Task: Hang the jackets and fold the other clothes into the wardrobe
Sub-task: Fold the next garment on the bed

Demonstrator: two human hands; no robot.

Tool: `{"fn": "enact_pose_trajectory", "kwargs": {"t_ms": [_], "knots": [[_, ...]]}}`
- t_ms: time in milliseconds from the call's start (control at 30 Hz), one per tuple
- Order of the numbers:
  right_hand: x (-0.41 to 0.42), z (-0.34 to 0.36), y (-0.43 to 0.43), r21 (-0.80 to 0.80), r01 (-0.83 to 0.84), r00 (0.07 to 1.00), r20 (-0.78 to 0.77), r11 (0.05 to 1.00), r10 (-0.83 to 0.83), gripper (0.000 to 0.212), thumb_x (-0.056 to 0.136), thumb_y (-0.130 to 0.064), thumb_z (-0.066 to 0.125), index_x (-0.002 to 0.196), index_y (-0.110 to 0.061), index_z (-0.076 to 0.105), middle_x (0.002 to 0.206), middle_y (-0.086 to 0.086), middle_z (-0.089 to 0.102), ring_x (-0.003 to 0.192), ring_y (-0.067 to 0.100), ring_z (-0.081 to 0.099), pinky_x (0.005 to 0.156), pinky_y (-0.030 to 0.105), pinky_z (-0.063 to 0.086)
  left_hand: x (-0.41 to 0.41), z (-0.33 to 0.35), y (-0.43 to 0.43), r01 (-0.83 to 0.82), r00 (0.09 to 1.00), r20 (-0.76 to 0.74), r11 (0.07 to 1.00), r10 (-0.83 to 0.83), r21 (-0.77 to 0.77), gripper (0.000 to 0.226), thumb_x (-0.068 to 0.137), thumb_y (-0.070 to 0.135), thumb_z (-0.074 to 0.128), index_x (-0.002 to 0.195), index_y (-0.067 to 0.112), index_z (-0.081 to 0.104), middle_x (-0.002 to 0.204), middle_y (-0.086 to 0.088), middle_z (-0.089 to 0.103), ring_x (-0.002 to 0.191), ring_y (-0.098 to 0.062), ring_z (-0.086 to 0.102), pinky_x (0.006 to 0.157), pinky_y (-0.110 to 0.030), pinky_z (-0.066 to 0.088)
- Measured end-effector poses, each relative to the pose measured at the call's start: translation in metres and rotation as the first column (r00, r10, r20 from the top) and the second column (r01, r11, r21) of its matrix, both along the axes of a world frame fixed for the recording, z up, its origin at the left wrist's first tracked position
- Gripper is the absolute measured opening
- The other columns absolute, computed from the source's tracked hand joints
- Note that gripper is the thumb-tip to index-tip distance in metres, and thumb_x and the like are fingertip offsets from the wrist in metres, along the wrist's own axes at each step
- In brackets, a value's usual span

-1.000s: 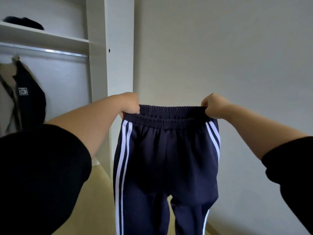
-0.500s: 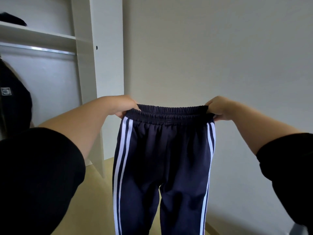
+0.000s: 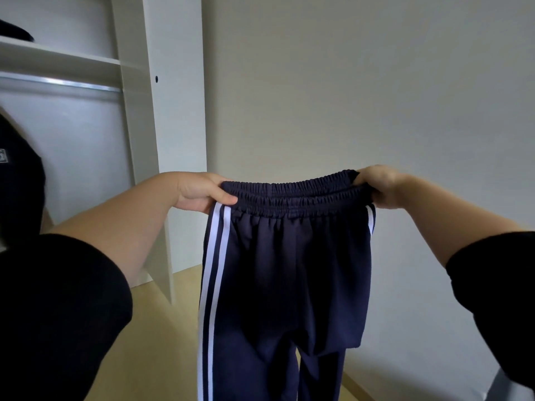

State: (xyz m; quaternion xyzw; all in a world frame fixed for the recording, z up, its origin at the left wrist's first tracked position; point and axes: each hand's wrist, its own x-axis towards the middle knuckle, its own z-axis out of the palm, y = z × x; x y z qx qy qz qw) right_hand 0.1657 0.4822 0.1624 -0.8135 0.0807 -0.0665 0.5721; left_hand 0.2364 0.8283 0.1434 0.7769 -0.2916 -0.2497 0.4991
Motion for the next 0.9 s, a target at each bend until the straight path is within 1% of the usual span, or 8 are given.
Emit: {"fn": "enact_pose_trajectory", "kwargs": {"t_ms": [133,267,333,433,600,767,833,900], "knots": [[-0.006,-0.009,-0.005,0.12,-0.103,0.994,-0.029,0.987,0.108,0.016,0.084,-0.017,0.047,0.07,-0.01,0.05,0.054,0.006,0.056,0.05,0.02,0.055,0.057,0.026,0.046,0.004,-0.002,-0.002,-0.226,0.97,0.037,0.951,0.239,-0.21,0.016,0.09,0.007,0.057,0.104,0.008,0.066,0.098,-0.006,0.073,0.085,-0.016,0.071,0.071,-0.026,0.058],[-0.015,-0.019,-0.018,0.181,-0.355,0.927,-0.055,0.917,0.37,0.07,0.053,-0.069,0.074,0.086,-0.007,0.074,0.093,0.01,0.074,0.08,0.023,0.072,0.063,0.03,0.058,0.002,0.0,-0.002,-0.293,0.942,0.079,0.915,0.326,-0.277,0.015,0.095,0.007,0.053,0.103,0.011,0.065,0.094,-0.001,0.074,0.085,-0.011,0.071,0.074,-0.023,0.055],[-0.018,-0.023,-0.024,0.14,-0.515,0.848,-0.059,0.846,0.526,0.073,0.038,-0.057,0.091,0.09,-0.008,0.076,0.099,0.012,0.073,0.087,0.024,0.072,0.067,0.031,0.058,0.001,-0.002,0.001,-0.316,0.935,0.065,0.9,0.35,-0.3,0.015,0.095,0.006,0.052,0.1,0.012,0.065,0.091,0.002,0.075,0.084,-0.009,0.071,0.075,-0.023,0.052],[-0.018,-0.028,-0.024,0.152,-0.604,0.79,-0.014,0.782,0.613,0.058,0.046,-0.03,0.095,0.094,-0.006,0.075,0.1,0.013,0.072,0.089,0.025,0.071,0.074,0.033,0.057,0.0,-0.006,0.005,-0.362,0.918,0.059,0.891,0.392,-0.275,0.013,0.095,0.008,0.055,0.099,0.011,0.067,0.091,-0.001,0.075,0.083,-0.013,0.071,0.076,-0.027,0.053],[0.002,-0.036,-0.002,0.346,-0.304,0.951,0.161,0.888,0.262,0.019,0.092,-0.017,0.056,0.1,-0.003,0.065,0.091,0.009,0.074,0.081,0.02,0.072,0.068,0.029,0.057,0.002,-0.011,-0.008,-0.518,0.807,0.131,0.797,0.576,-0.312,0.009,0.087,0.012,0.067,0.092,0.004,0.07,0.086,-0.002,0.073,0.077,-0.016,0.07,0.074,-0.028,0.054],[0.017,-0.032,0.026,0.266,-0.049,0.968,0.249,0.963,-0.02,0.01,0.094,-0.01,0.057,0.093,-0.005,0.066,0.084,0.009,0.07,0.067,0.019,0.07,0.063,0.031,0.056,0.005,-0.006,-0.035,-0.648,0.568,0.406,0.693,0.717,-0.316,0.011,0.083,0.013,0.067,0.085,0.002,0.065,0.077,-0.006,0.056,0.071,-0.02,0.051,0.066,-0.027,0.04],[0.011,-0.025,0.028,0.315,-0.218,0.953,0.273,0.923,0.132,0.015,0.097,-0.009,0.049,0.1,-0.004,0.063,0.084,0.008,0.072,0.071,0.019,0.071,0.065,0.03,0.058,0.003,-0.002,-0.037,-0.596,0.626,0.401,0.742,0.669,-0.307,0.013,0.085,0.009,0.066,0.093,-0.001,0.065,0.082,-0.004,0.06,0.076,-0.019,0.055,0.069,-0.026,0.042],[0.002,-0.021,0.022,0.389,-0.467,0.876,0.325,0.794,0.356,0.025,0.094,-0.009,0.045,0.112,-0.002,0.061,0.097,0.011,0.071,0.089,0.023,0.07,0.077,0.032,0.057,0.0,0.004,-0.026,-0.463,0.775,0.33,0.84,0.539,-0.283,0.011,0.087,0.003,0.063,0.098,0.005,0.066,0.089,-0.001,0.065,0.082,-0.015,0.06,0.075,-0.022,0.046]]}}
